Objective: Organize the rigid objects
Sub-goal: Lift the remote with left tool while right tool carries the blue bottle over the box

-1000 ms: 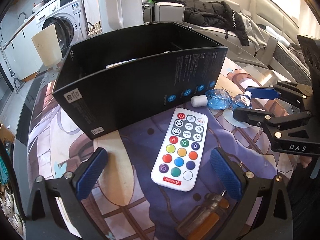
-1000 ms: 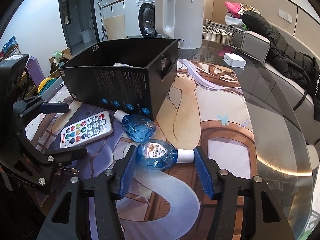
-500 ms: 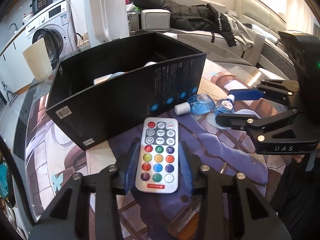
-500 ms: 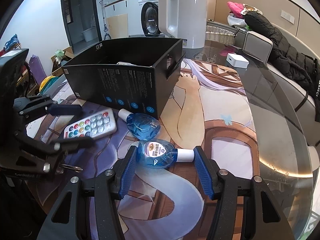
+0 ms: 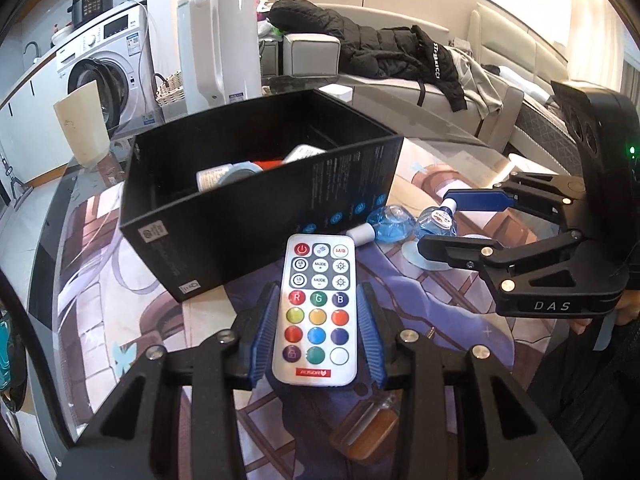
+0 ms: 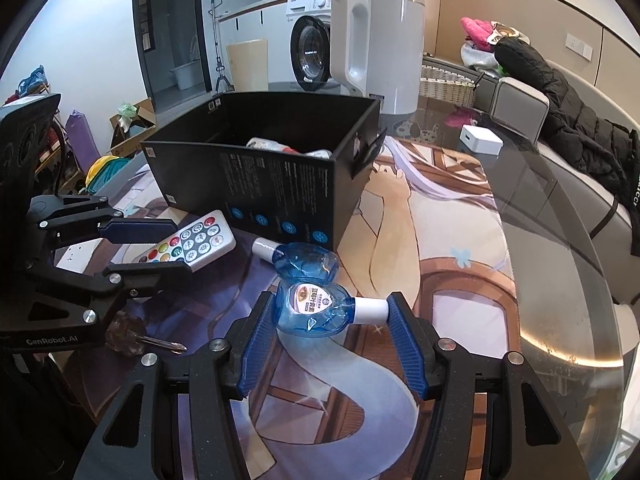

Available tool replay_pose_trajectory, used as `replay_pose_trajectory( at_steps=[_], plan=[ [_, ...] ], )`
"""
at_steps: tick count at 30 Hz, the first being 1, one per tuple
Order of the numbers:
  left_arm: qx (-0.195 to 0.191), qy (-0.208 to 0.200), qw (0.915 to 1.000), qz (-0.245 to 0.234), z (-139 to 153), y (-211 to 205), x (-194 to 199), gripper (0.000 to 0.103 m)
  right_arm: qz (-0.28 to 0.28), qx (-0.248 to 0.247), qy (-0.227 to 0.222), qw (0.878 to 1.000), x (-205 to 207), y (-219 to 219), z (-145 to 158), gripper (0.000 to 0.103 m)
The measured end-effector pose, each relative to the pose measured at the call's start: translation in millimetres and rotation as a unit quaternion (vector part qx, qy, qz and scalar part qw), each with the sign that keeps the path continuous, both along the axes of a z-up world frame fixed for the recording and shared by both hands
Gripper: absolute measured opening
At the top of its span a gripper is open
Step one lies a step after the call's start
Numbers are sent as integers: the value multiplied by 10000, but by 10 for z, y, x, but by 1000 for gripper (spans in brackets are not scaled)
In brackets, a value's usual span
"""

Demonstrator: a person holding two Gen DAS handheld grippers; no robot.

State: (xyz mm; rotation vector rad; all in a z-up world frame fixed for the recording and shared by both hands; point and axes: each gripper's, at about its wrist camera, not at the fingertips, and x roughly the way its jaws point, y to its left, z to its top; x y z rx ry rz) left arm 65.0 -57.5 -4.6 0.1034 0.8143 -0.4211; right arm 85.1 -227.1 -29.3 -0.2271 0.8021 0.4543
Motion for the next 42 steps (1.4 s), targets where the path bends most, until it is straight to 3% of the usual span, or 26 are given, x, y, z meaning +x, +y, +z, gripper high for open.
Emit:
replay_pose_trajectory(
  at_steps=[21, 42],
  plan=[
    [-392, -702, 9961, 355, 379, 224, -179, 38, 151, 284, -653, 9973, -156, 61, 290, 57],
    [-557, -1095, 9908, 575, 505, 375, -216, 38, 274, 552, -1175, 9912, -212, 167, 487, 57]
  ],
)
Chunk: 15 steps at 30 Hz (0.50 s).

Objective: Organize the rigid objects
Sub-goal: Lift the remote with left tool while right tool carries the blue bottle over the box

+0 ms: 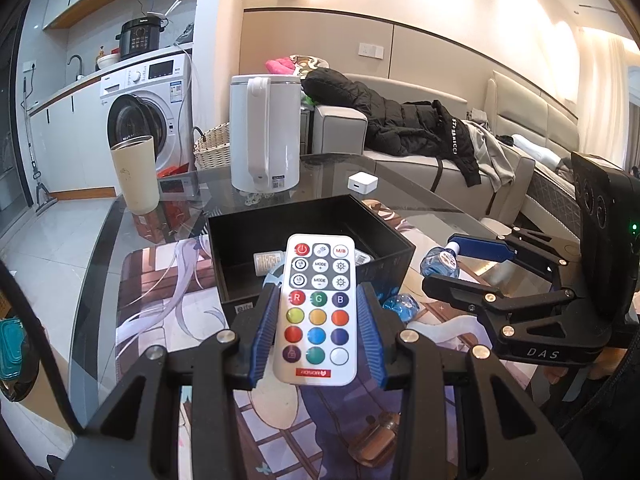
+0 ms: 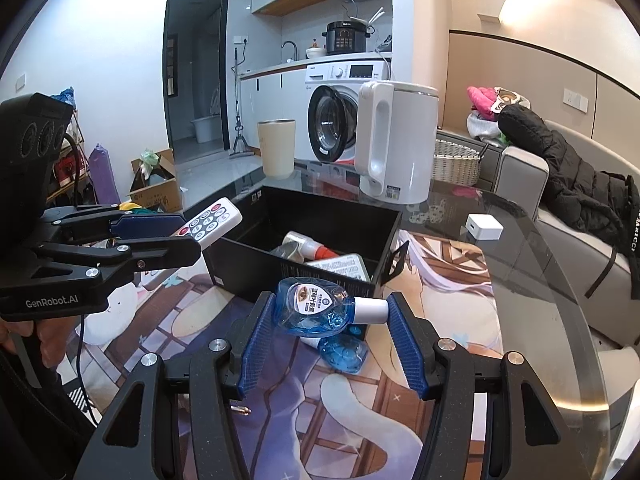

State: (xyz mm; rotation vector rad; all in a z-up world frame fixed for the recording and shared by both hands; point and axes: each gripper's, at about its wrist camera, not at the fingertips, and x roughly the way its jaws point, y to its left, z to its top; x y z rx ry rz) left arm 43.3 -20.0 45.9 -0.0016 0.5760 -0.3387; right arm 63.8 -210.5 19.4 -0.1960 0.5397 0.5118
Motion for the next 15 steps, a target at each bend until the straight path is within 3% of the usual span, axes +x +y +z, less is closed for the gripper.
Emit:
replay_pose_trajectory(
  at_steps=[15],
  plan=[
    [-123, -120, 9997, 174, 36, 57, 107, 38, 49, 130, -176, 9997, 68, 32, 83, 57]
  ],
)
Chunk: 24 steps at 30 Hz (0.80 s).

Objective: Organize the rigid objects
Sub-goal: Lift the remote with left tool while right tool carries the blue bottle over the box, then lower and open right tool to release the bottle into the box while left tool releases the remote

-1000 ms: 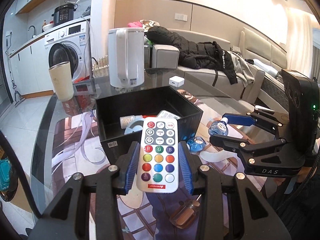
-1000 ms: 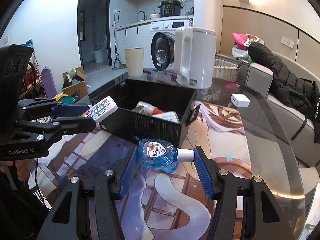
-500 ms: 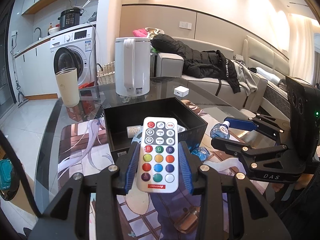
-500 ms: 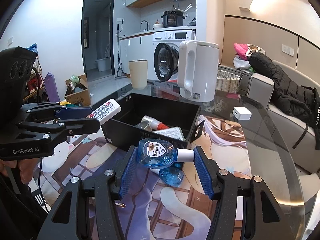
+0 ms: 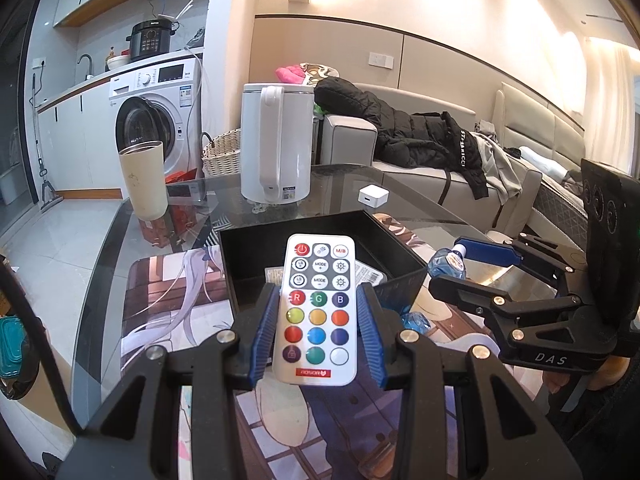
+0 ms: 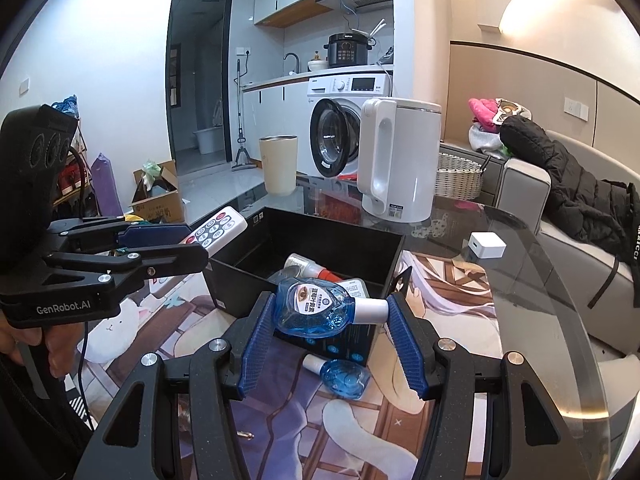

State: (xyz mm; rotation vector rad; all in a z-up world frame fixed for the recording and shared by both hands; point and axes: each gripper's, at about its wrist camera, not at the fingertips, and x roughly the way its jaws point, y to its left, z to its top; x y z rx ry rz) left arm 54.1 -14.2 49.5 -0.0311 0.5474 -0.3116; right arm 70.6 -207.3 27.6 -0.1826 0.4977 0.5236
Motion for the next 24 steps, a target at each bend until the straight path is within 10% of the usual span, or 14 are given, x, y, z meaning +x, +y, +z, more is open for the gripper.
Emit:
replay_pose_trajectory(
  at_steps=[24],
  plan=[
    [-179, -225, 9994, 209, 8, 71, 354, 38, 42, 14, -5, 10000, 285, 116, -5, 57]
  ],
)
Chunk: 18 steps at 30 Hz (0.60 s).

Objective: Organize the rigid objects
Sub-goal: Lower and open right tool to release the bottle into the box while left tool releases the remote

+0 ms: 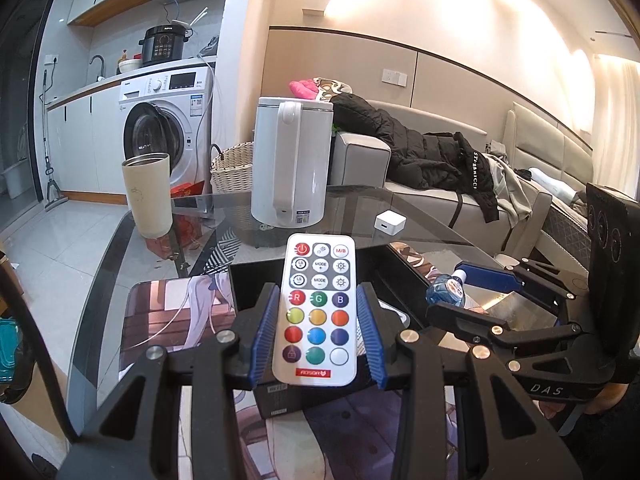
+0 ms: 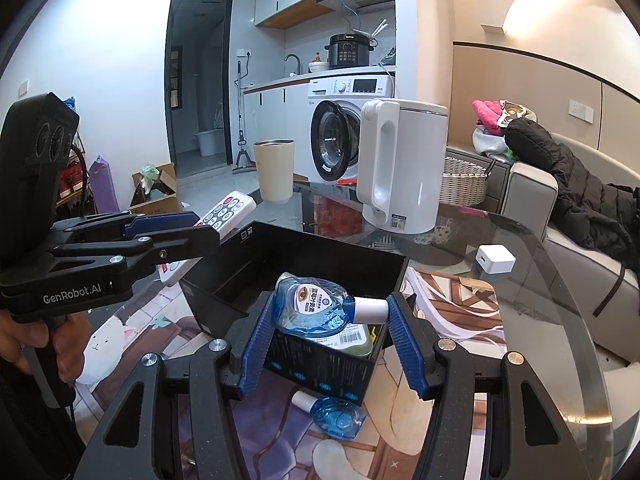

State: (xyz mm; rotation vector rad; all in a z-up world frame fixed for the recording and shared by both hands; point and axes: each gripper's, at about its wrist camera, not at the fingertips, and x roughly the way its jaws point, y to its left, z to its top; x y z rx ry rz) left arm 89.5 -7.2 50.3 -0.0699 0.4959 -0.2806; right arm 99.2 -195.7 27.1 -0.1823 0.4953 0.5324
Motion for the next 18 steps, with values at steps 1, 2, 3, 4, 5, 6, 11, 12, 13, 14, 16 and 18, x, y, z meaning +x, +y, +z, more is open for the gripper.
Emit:
replay_pose_trajectory(
  at_steps=[1, 2, 3, 4, 5, 6, 11, 12, 13, 14, 16, 18],
  plan=[
    [-2, -8, 10000, 6, -4, 2, 15, 38, -5, -2, 2, 10000, 13, 6, 1, 57],
    [-7, -17, 10000, 11, -9, -1, 20, 38, -12, 1, -5, 10000, 26, 7, 4, 57],
    [-18, -18, 10000, 12, -13, 0, 38, 38, -8, 6, 0, 10000, 38, 12, 6, 57],
    [-29, -19, 10000, 16, -15, 4, 55, 38, -8, 10, 2, 10000, 45, 19, 7, 57],
    [-41, -23, 10000, 23, -18, 11, 71, 38, -20, 15, -8, 10000, 49, 24, 10, 57],
    [-54, -26, 10000, 27, -22, 17, 89, 38, -19, 17, -3, 10000, 54, 30, 11, 57],
    [-74, -63, 10000, -9, -26, 22, 149, 38, -25, 11, -8, 10000, 100, 51, 12, 57],
    [-82, -68, 9999, -9, -25, 20, 165, 38, -21, 10, -1, 10000, 123, 61, 10, 57],
    [-87, -65, 9999, -15, -29, 17, 181, 38, -28, 11, -4, 10000, 141, 68, 6, 57],
    [-91, -63, 9999, -20, -34, 13, 193, 38, -28, 11, 0, 10000, 158, 77, 3, 57],
    [-103, -53, 9999, -29, -39, 9, 221, 38, -38, 6, 5, 10000, 194, 95, -3, 57],
    [-110, -33, 9999, -32, -49, 5, 244, 38, -45, 1, 20, 10000, 235, 103, -15, 57]
  ],
)
